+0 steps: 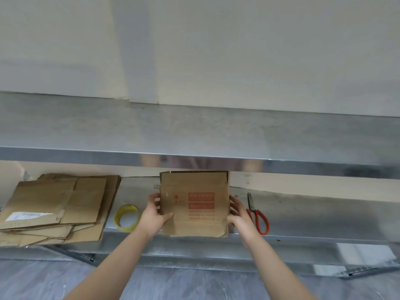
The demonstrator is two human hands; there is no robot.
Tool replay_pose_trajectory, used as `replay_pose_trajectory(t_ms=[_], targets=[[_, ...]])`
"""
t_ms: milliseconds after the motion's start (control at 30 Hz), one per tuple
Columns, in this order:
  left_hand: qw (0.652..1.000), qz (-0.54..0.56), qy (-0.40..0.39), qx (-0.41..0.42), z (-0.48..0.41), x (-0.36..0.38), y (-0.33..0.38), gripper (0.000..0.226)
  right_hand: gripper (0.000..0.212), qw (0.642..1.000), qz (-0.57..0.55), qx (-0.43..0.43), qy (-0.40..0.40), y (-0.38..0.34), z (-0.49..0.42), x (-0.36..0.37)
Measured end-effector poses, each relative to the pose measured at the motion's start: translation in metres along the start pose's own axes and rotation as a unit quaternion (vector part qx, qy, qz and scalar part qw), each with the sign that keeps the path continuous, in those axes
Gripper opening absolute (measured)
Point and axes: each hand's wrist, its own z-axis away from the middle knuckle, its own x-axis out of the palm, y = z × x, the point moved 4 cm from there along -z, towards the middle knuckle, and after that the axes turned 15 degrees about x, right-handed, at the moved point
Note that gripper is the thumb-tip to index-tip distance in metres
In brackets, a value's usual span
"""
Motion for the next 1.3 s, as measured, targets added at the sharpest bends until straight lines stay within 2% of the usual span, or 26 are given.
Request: replay_pose_trajectory(t_ms=[67, 133, 267, 400, 500, 567, 667, 733, 833, 900, 1000, 1300], targets=[[1.0, 0.029, 0.012, -0.005, 0.0, 0.003, -0.003, 0.064, 0.079, 1.0, 0.028, 0.01, -0.004, 0.003, 0.005, -0.001], [0.997, 0.07, 0.024, -0.021, 0.005, 0.007, -0.007, 0.061, 0.081, 0.995, 0.086, 0.0, 0.047, 0.004, 0.008, -0.005], [0.987, 0.148, 0.022, -0.059, 0.01, 0.015, -0.005, 0.055, 0.066, 0.982, 0.107, -0.08, 0.132, -0.006, 0.012, -0.004], [0.998, 0.059, 0.023, -0.007, 0.011, 0.014, 0.009, 0.046, 0.068, 0.976, 0.108, -0.097, 0.163, -0.005, 0.017, -0.004], [0.997, 0.064, 0.024, 0.04, 0.016, 0.01, 0.02, 0.054, 0.055, 0.97, 0.108, -0.114, 0.184, -0.005, 0.019, -0.006], [0.995, 0.079, -0.008, 0.056, 0.019, 0.013, 0.024, 0.06, 0.047, 0.974, 0.09, -0.113, 0.174, -0.007, 0.022, -0.002], [0.993, 0.088, -0.046, 0.064, 0.021, 0.02, 0.026, 0.062, 0.062, 0.98, 0.062, -0.103, 0.161, -0.007, 0.023, 0.005], [0.995, 0.073, -0.038, 0.061, 0.021, 0.021, 0.024, 0.062, 0.078, 0.982, 0.065, -0.086, 0.158, -0.008, 0.021, 0.005], [0.997, 0.057, -0.013, 0.056, 0.022, 0.018, 0.02, 0.058, 0.091, 0.989, 0.061, -0.05, 0.128, -0.01, 0.015, 0.004], [0.998, 0.052, 0.009, 0.044, 0.022, 0.013, 0.015, 0.06, 0.094, 0.991, 0.055, -0.04, 0.113, -0.013, 0.009, 0.003], [0.997, 0.062, 0.029, 0.021, 0.018, 0.004, 0.008, 0.056, 0.096, 0.986, 0.093, -0.045, 0.131, -0.016, 0.002, 0.0], [0.994, 0.111, -0.002, 0.016, 0.013, -0.01, 0.011, 0.059, 0.092, 0.976, 0.137, -0.059, 0.159, -0.009, -0.001, -0.006]])
